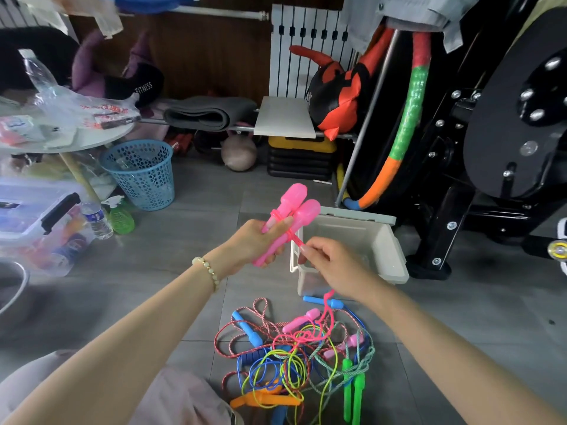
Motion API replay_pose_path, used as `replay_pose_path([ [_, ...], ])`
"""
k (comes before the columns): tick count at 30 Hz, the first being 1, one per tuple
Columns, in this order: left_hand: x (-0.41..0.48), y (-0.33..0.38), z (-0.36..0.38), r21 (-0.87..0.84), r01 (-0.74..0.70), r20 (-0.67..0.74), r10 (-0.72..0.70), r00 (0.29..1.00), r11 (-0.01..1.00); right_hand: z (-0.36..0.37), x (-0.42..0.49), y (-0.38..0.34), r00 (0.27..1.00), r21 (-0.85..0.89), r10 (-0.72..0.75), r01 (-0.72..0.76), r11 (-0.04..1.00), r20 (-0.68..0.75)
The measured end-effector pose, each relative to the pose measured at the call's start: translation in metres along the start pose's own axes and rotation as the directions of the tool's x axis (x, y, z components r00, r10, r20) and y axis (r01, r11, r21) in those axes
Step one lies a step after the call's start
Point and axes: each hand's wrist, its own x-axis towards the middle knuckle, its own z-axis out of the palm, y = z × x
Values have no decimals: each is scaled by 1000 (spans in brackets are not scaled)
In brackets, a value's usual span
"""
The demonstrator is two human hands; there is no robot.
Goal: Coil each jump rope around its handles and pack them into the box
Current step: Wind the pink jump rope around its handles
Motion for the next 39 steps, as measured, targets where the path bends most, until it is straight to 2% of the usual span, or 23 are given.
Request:
replay_pose_path([
  [2,-1,0,-2,27,11,9,-11,1000,1000,-4,-5,-9,998,-272,-61,65,960,24],
  [5,-5,-2,-5,72,20,77,-26,997,997,-12,-8,-22,989,-577,-128,144,804,69],
  [7,-9,-2,-5,89,28,128,-39,991,996,-22,-4,-27,974,-721,-197,218,658,114],
  [9,-13,-1,-5,104,35,172,-53,984,994,-33,0,-29,953,-752,-260,287,593,158],
  [10,-15,1,-5,110,35,199,-56,978,993,-39,3,-29,944,-737,-283,313,599,171],
  [12,-19,5,-5,124,14,256,-46,966,992,-51,6,-29,929,-622,-335,356,697,156],
  [14,-24,12,-7,163,-30,299,-21,954,986,-62,8,-29,930,-439,-357,357,825,85],
  [16,-27,21,-10,226,-76,338,-5,941,971,-70,10,-29,936,-346,-351,339,875,29],
  [21,-32,43,-17,370,-179,410,13,912,912,-73,12,-43,928,-385,-361,369,846,95],
  [25,-37,50,-11,489,-253,420,29,907,835,-73,14,-54,934,-458,-293,355,815,203],
  [28,-38,53,-5,576,-294,378,71,923,763,-70,17,-54,948,-493,-266,317,810,173],
  [30,-38,53,-4,592,-286,351,79,933,754,-69,17,-54,970,-426,-185,236,873,159],
  [32,-37,51,-6,607,-280,340,75,937,743,-73,16,-54,957,-258,-39,116,959,286],
  [33,-36,49,-7,616,-281,338,75,938,736,-76,16,-54,923,-177,13,60,982,385],
  [35,-38,45,-7,614,-281,332,82,940,738,-81,15,-53,870,-92,31,16,996,493],
  [39,-39,49,-3,656,-322,332,123,935,683,-76,17,-49,910,-65,-37,70,995,413],
])
